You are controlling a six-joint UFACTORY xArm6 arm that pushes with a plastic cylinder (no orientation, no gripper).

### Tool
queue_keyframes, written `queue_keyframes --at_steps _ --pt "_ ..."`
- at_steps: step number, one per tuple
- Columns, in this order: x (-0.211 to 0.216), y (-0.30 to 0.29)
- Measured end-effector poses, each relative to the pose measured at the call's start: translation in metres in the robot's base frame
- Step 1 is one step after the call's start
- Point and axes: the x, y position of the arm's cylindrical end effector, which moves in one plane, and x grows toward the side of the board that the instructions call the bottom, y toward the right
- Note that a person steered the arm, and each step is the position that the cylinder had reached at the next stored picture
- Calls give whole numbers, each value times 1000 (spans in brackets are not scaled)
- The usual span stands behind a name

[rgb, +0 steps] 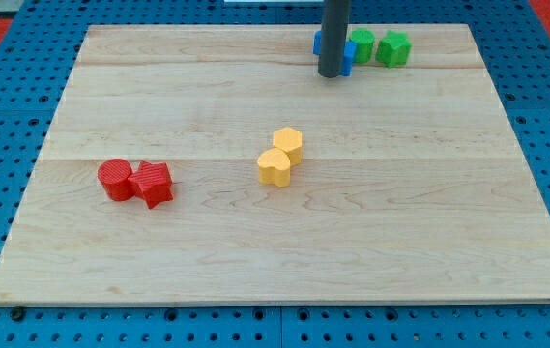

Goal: Place the yellow blocks vertical to each other

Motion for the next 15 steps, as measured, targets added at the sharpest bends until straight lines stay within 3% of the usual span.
queue_keyframes --at_steps 1,3,4,7,8,11,12,13,14,15 --pt "15 0" --pt "224 -50" --pt "226 -97" --pt "116 -47" --pt "59 -35" --pt "-22 -84" --pt "-4 -42" --pt "-3 -39" --pt "26 -104" --pt "87 -118"
